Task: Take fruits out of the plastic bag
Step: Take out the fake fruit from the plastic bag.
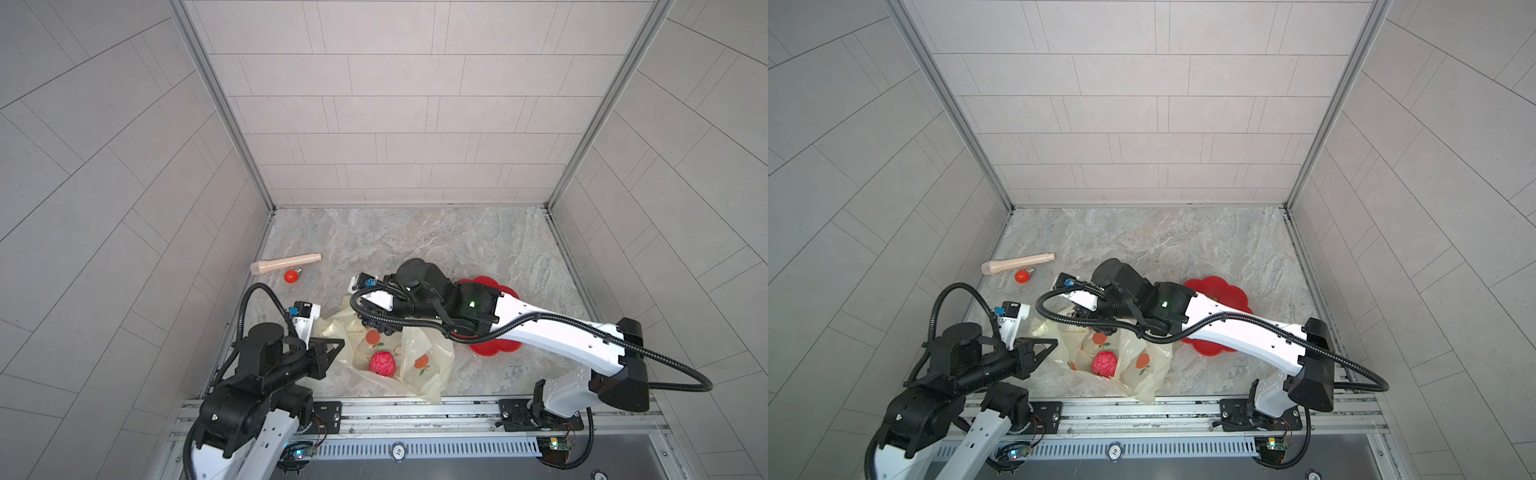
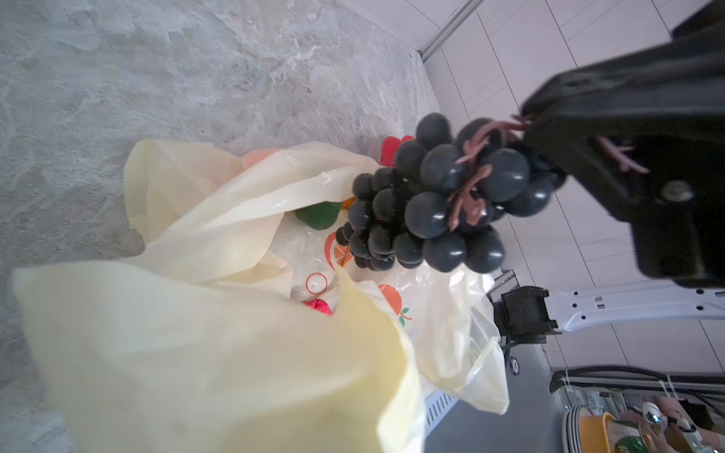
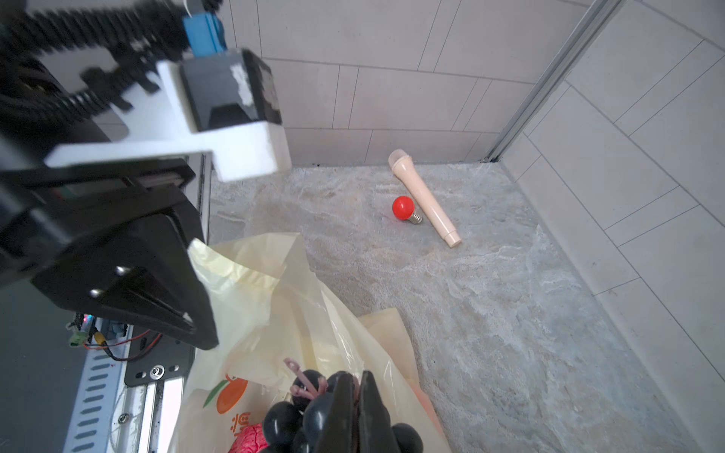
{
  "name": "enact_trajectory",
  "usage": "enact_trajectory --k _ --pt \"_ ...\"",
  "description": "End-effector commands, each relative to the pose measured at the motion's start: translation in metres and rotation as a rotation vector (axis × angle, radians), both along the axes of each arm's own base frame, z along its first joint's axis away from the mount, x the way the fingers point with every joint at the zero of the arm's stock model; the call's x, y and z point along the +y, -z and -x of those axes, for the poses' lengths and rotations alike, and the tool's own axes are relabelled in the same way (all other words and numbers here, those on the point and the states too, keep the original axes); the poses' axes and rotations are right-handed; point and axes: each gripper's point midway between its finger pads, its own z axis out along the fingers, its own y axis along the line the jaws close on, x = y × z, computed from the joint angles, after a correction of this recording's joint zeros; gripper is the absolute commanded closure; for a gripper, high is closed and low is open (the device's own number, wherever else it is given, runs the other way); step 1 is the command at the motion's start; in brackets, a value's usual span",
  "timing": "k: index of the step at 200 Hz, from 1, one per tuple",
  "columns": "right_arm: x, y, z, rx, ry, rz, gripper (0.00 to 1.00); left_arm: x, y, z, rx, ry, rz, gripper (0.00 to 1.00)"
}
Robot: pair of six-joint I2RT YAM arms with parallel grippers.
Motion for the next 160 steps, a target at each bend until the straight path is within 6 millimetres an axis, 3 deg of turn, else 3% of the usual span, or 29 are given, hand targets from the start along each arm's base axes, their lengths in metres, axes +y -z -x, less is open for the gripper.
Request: enact_trajectory --k 1,63,105,134,160 --pt "-0.005 -0.056 0.006 -0.008 0.004 -0.153 1.00 0.005 -0.018 -0.015 -0.063 -0.067 0.016 0.95" --pt "-0.024 -0.122 0.008 -0.034 0.046 -0.270 1.00 0.002 -0.016 -0.030 -0.053 -0.067 0.005 0.96" --pt "-0.042 -0.150 0.010 -0.046 0.080 -0.281 1.00 -0.002 -0.018 -0.032 -0.043 -0.048 0.009 0.96" --pt "-0.064 -0.168 0.007 -0.071 0.140 -0.288 1.00 -0.002 -0.022 -0.033 -0.066 -0.039 -0.004 0.96" --pt "-0.089 -0.168 0.000 -0.094 0.208 -0.243 1.00 -0.003 -0.021 -0.035 -0.051 -0.036 -0.007 0.96"
